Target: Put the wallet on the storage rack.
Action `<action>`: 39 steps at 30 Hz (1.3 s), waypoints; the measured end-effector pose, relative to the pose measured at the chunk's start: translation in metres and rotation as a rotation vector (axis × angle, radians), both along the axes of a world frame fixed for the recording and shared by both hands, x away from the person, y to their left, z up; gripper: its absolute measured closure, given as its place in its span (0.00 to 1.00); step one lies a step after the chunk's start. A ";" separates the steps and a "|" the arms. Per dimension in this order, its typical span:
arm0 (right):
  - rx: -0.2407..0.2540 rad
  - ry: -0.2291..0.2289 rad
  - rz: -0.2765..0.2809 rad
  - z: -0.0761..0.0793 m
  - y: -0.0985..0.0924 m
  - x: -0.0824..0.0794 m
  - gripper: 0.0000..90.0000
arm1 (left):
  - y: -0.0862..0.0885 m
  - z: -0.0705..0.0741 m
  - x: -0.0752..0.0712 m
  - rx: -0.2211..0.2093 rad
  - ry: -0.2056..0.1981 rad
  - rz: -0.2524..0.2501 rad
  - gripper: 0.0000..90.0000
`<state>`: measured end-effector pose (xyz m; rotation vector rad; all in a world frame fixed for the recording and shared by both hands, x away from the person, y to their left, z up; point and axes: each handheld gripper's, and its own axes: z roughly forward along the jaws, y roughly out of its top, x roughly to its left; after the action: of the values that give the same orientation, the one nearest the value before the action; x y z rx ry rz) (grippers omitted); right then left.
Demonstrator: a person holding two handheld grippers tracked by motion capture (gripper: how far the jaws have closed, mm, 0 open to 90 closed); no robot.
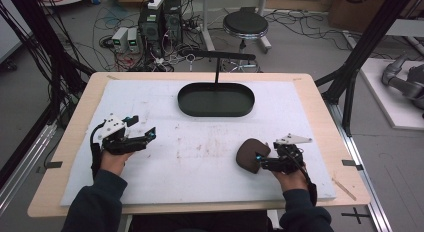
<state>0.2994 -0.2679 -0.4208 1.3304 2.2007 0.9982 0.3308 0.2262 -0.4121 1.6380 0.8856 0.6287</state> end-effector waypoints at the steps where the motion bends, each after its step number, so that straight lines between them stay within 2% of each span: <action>1: -0.008 0.017 0.002 -0.002 0.004 0.001 0.25 | 0.001 0.000 0.000 -0.001 0.002 0.004 0.21; 3: -0.024 0.040 0.020 -0.006 0.007 0.005 0.26 | 0.003 -0.001 0.001 -0.005 0.002 0.008 0.22; 5: -0.035 0.039 0.021 -0.006 0.004 0.008 0.25 | 0.004 -0.002 0.002 0.002 0.008 0.010 0.22; 7: -0.105 0.010 0.031 -0.003 0.002 0.010 0.25 | 0.005 -0.004 0.003 -0.001 0.012 0.013 0.22; 10: -0.171 -0.013 0.026 0.001 -0.004 0.012 0.26 | 0.006 -0.005 0.004 -0.005 0.015 0.016 0.22; 12: -0.182 -0.018 0.017 0.001 -0.007 0.012 0.26 | 0.006 -0.005 0.004 -0.006 0.019 0.015 0.22; 13: -0.212 -0.027 -0.011 0.002 -0.014 0.013 0.26 | 0.006 -0.006 0.005 -0.004 0.021 0.014 0.22; 15: -0.230 -0.033 -0.037 0.003 -0.020 0.014 0.26 | 0.005 -0.006 0.005 -0.006 0.021 0.009 0.22; 17: -0.230 -0.034 -0.070 0.003 -0.027 0.015 0.26 | 0.005 -0.005 0.004 -0.001 0.019 0.010 0.22; 19: -0.208 -0.039 -0.076 0.002 -0.031 0.015 0.27 | 0.005 -0.005 0.004 0.000 0.020 0.008 0.22; 20: -0.175 -0.044 -0.068 0.002 -0.033 0.015 0.27 | 0.005 -0.005 0.004 -0.002 0.021 0.010 0.22; 23: -0.023 -0.045 -0.012 0.001 -0.035 0.017 0.24 | 0.007 -0.006 0.004 0.000 0.020 0.012 0.22; 25: 0.021 -0.040 0.041 -0.003 -0.032 0.020 0.23 | 0.008 -0.006 0.005 0.000 0.021 0.012 0.22; 26: 0.021 -0.040 0.041 -0.003 -0.032 0.020 0.23 | 0.008 -0.006 0.005 0.000 0.021 0.012 0.22; 27: 0.021 -0.016 0.069 -0.008 -0.028 0.025 0.22 | 0.008 -0.006 0.005 0.002 0.023 0.015 0.22; 29: 0.018 0.022 0.084 -0.013 -0.026 0.031 0.20 | 0.008 -0.006 0.005 0.003 0.025 0.012 0.22; 31: 0.036 0.032 0.088 -0.016 -0.028 0.034 0.18 | 0.008 -0.007 0.005 0.007 0.026 0.010 0.22; 33: 0.076 0.054 0.105 -0.020 -0.032 0.037 0.18 | 0.007 -0.007 0.005 0.011 0.030 0.008 0.22; 34: 0.076 0.054 0.105 -0.020 -0.032 0.037 0.18 | 0.007 -0.007 0.005 0.011 0.030 0.008 0.22; 35: 0.144 0.103 0.111 -0.025 -0.038 0.042 0.18 | 0.007 -0.007 0.005 0.012 0.028 0.006 0.22; 38: 0.166 0.136 0.116 -0.026 -0.039 0.045 0.19 | 0.007 -0.007 0.005 0.013 0.029 0.003 0.22; 39: 0.182 0.151 0.120 -0.026 -0.040 0.045 0.26 | 0.006 -0.007 0.005 0.013 0.030 0.003 0.22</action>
<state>0.3448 -0.3076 -0.4466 1.4075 2.3738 1.2035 0.3358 0.2326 -0.4192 1.6620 0.9072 0.6145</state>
